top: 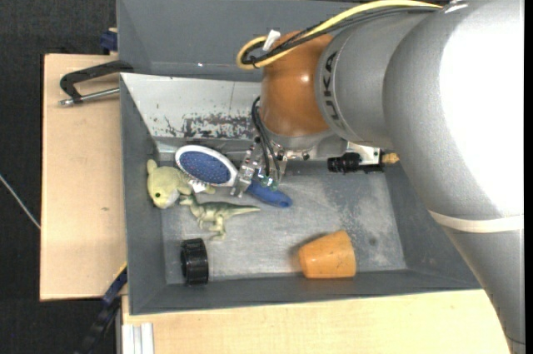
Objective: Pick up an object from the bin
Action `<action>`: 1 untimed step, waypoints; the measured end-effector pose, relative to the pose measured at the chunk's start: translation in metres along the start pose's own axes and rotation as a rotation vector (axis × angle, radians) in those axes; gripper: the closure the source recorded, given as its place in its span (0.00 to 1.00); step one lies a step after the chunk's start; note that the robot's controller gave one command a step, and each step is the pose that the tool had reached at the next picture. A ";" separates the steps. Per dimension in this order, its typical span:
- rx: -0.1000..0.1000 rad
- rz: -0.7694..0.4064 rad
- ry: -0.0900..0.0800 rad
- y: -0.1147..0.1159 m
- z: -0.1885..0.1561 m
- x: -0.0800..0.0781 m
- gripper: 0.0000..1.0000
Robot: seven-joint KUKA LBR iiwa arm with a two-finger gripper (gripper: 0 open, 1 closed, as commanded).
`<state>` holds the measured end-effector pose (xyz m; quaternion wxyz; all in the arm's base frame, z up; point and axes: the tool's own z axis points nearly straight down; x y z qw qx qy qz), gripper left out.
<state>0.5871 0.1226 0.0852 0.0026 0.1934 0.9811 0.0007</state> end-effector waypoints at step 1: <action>-0.005 -0.020 -0.005 0.000 -0.130 -0.001 1.00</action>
Offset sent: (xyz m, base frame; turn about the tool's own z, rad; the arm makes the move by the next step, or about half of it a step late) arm -0.0022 -0.0017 0.1244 -0.0185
